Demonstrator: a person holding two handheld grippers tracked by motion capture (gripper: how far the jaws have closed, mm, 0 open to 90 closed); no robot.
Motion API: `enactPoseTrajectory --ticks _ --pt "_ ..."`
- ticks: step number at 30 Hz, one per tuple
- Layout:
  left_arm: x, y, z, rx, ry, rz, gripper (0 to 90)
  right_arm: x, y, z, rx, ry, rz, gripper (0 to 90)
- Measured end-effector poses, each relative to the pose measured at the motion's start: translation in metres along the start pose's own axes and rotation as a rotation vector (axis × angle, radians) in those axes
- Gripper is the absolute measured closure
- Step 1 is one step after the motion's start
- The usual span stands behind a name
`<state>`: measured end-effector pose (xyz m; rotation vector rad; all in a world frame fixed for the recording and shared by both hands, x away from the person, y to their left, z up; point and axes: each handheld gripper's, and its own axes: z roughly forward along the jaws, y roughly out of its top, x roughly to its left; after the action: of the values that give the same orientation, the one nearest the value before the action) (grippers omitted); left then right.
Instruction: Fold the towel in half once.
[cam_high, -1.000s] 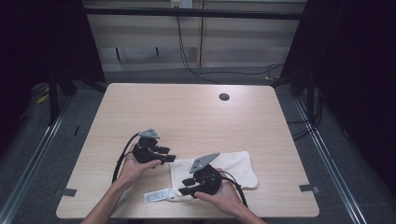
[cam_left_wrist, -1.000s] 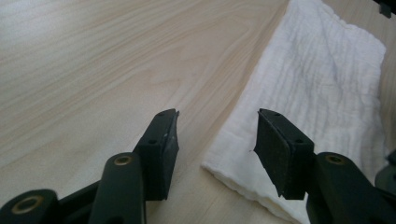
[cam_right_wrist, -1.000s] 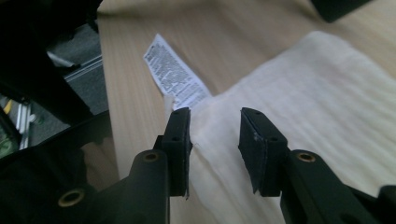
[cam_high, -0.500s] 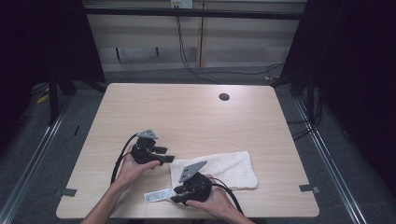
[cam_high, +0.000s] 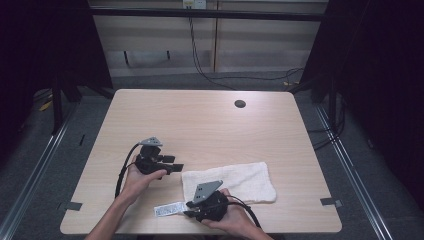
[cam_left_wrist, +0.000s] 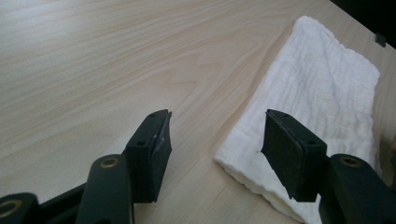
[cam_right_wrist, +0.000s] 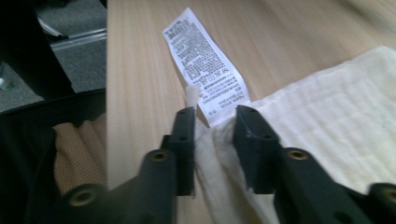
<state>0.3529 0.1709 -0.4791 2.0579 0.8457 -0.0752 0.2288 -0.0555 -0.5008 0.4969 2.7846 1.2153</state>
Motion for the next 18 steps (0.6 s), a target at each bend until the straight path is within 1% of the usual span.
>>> enactPoseTrajectory --ticks 1,2,3,4,5,6,7,9,10,11,12,15,16,17,18 --pt "-0.001 0.000 0.000 -0.003 -0.015 -0.008 41.4 -0.002 0.000 0.000 -0.004 -0.009 -0.011 80.1" --pt "-0.002 0.000 0.000 -0.002 -0.022 -0.008 41.3 -0.004 -0.001 0.000 -0.007 0.003 0.011 81.5" --pt "-0.003 0.000 0.001 0.005 -0.019 0.001 41.2 -0.005 -0.001 0.000 -0.009 0.006 0.025 82.6" --pt "-0.004 0.000 0.002 0.019 -0.005 0.015 41.2 -0.006 -0.001 0.000 -0.011 0.008 0.024 82.9" --pt "-0.006 0.000 0.004 0.036 0.007 0.029 41.3 -0.006 -0.001 0.000 -0.010 0.006 0.034 83.1" --pt "-0.006 -0.001 0.007 0.059 0.002 0.036 41.3 -0.007 0.000 0.000 -0.006 0.010 0.047 83.3" --pt "-0.006 -0.002 0.009 0.069 -0.005 0.035 41.9 -0.008 0.000 0.000 -0.007 0.015 0.070 83.4" --pt "-0.007 -0.002 0.012 0.099 -0.012 0.047 44.8 -0.009 0.000 0.000 -0.007 0.023 0.091 83.8" --pt "-0.007 -0.002 0.012 0.107 0.001 0.057 47.1 -0.009 0.000 0.000 -0.006 0.021 0.089 83.9" --pt "-0.007 -0.002 0.012 0.112 -0.012 0.054 48.4 -0.009 0.000 0.000 -0.007 0.023 0.095 83.9" --pt "-0.007 -0.002 0.013 0.118 -0.027 0.061 50.0 -0.009 0.000 0.000 -0.004 0.025 0.101 84.0" --pt "-0.009 -0.003 0.018 0.154 -0.047 0.076 51.6 -0.010 0.000 0.000 -0.011 0.031 0.115 84.0" --pt "-0.010 -0.003 0.019 0.166 -0.032 0.086 51.8 -0.011 -0.001 0.000 -0.006 0.034 0.114 83.9" --pt "-0.010 -0.004 0.021 0.170 -0.031 0.091 51.9 -0.011 -0.001 0.000 -0.010 0.038 0.117 84.0" --pt "-0.010 -0.004 0.022 0.169 -0.031 0.088 51.8 -0.011 -0.001 0.000 -0.009 0.038 0.117 83.9"
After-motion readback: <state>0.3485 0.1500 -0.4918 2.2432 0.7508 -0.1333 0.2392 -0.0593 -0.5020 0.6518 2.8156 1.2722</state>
